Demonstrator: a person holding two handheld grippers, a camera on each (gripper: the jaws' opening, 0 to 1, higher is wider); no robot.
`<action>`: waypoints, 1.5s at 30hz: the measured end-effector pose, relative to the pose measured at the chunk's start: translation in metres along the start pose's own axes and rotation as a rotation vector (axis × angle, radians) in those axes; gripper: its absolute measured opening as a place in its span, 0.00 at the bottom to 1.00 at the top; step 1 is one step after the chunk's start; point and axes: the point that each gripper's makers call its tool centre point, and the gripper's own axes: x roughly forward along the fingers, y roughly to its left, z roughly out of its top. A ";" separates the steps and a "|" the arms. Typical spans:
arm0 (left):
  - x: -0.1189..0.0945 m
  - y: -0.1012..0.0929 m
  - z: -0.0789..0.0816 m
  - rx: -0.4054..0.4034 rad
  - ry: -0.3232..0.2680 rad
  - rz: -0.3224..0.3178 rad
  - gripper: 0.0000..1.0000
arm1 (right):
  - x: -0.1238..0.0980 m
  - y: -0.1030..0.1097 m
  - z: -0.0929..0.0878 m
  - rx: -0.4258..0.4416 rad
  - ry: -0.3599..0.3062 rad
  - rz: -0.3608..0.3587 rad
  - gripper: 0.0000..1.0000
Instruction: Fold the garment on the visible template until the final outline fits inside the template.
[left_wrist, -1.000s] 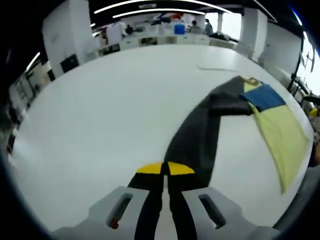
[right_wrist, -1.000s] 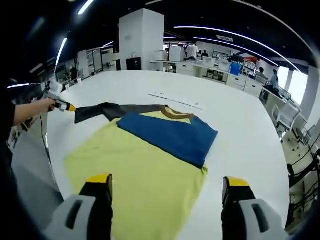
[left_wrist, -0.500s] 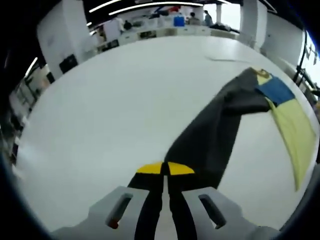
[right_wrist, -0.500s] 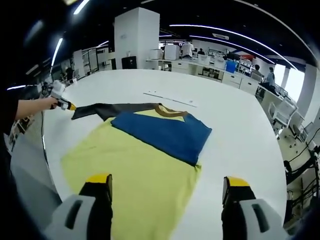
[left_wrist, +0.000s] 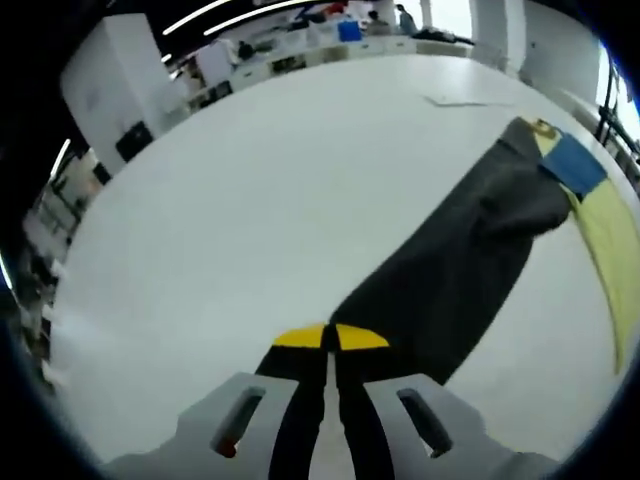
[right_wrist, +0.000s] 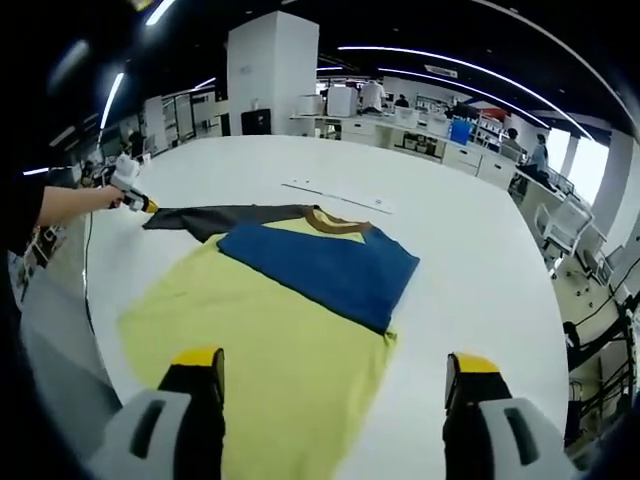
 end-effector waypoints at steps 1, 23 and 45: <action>0.001 0.001 0.000 0.008 0.005 0.007 0.00 | 0.000 -0.001 0.003 0.001 -0.007 -0.002 0.92; -0.004 0.006 0.008 -0.071 -0.022 0.057 0.12 | -0.006 0.017 0.003 0.031 -0.004 0.080 1.00; -0.031 -0.020 -0.013 -0.279 -0.076 0.007 0.32 | -0.023 0.035 0.001 -0.017 -0.019 0.134 1.00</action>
